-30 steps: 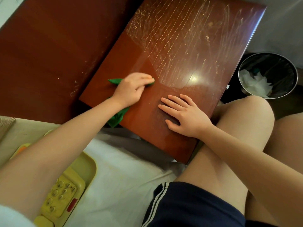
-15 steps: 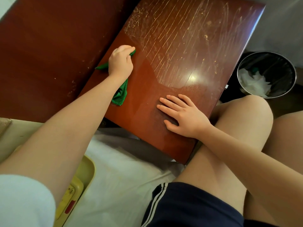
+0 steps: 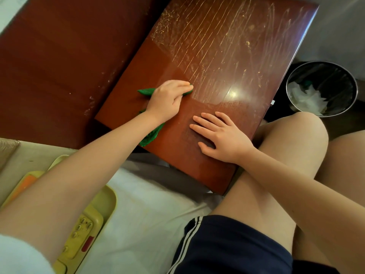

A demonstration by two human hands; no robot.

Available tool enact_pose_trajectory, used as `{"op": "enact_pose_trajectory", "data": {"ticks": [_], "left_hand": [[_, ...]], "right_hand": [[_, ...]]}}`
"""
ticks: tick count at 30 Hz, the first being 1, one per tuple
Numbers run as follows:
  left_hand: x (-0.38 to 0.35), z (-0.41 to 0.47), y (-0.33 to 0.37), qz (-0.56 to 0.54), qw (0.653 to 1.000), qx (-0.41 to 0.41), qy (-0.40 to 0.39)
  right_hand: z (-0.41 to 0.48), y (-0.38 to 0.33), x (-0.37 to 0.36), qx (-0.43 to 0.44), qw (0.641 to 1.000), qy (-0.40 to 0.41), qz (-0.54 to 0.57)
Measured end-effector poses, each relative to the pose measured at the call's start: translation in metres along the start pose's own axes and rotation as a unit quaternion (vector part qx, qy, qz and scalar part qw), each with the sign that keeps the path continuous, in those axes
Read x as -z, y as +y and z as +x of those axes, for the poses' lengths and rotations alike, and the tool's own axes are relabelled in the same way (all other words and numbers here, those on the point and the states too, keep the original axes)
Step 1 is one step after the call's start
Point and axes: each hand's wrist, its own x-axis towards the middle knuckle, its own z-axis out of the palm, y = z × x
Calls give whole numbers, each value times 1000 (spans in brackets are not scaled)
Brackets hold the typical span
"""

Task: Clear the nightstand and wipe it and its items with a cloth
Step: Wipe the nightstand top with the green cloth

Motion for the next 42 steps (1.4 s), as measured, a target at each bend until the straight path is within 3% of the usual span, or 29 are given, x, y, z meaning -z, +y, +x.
{"op": "enact_pose_trajectory", "data": {"ticks": [4, 11, 14, 17, 19, 29, 34, 39, 42], "left_hand": [[-5, -27, 19, -23, 998, -55, -20], [2, -23, 9, -56, 997, -38, -44], [9, -14, -7, -43, 996, 79, 25], [15, -13, -16, -36, 968, 236, 77], [14, -18, -13, -20, 959, 267, 87], [-3, -50, 52, 29, 971, 230, 60], [-15, -64, 95, 6, 972, 230, 52], [-32, -82, 150, -35, 977, 202, 63], [-42, -92, 185, -64, 988, 133, 46]], "right_hand": [[0, 1, 1, 3, 1000, 0, 0], [-1, 1, 0, 3, 1000, 4, 3], [-1, 1, 1, 5, 1000, 2, 9], [0, 1, 3, 2, 1000, -16, 12], [0, 1, 4, 1, 999, -31, 13], [-4, -4, 13, -24, 997, -46, 52], [-15, -9, 14, -36, 997, 19, 65], [-30, -10, 25, -118, 982, 107, 99], [-38, 0, 29, -165, 973, 118, 108]]}}
